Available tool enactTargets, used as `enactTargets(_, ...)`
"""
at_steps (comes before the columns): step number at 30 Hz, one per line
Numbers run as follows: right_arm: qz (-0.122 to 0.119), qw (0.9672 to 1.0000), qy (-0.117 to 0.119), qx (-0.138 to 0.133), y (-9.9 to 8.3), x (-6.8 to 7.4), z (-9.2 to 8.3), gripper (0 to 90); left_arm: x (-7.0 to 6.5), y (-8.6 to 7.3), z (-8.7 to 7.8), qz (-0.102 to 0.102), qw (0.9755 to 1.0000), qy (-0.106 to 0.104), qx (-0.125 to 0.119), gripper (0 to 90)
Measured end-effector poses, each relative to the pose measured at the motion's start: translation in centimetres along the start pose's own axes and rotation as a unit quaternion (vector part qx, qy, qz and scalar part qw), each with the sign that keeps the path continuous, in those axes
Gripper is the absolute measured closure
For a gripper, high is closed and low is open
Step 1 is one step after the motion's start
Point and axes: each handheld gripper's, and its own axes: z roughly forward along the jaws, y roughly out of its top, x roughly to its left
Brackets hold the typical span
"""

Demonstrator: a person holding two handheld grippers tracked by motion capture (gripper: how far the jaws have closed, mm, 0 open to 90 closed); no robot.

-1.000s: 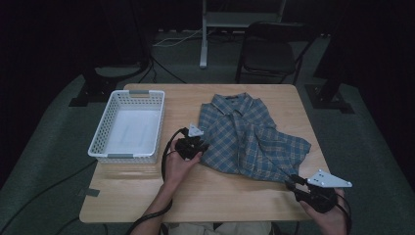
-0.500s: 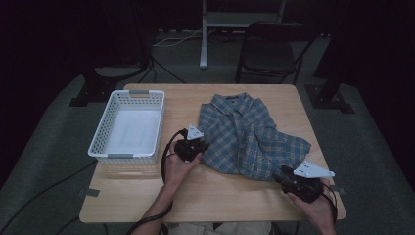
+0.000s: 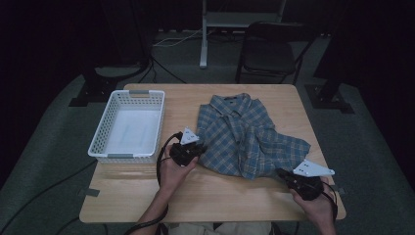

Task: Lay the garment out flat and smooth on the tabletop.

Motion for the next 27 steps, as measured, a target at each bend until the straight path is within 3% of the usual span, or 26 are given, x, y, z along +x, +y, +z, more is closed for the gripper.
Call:
enactTargets(6,-0.001,0.9999,-0.017,0.0,-0.2,0.0,-0.9,89.8,0.6,-0.7,-0.4,-0.01,0.9999,0.006,0.001,85.5)
enactTargets(17,0.034,0.998,-0.052,0.008,-3.0,-1.7,-4.1,89.9,2.1,-2.4,-1.5,-0.039,0.9987,0.029,0.014,85.9)
enactTargets(27,0.052,0.9962,-0.067,0.021,-4.8,-2.3,-5.6,89.9,3.3,-3.3,-2.3,-0.067,0.9952,0.065,0.03,86.4)
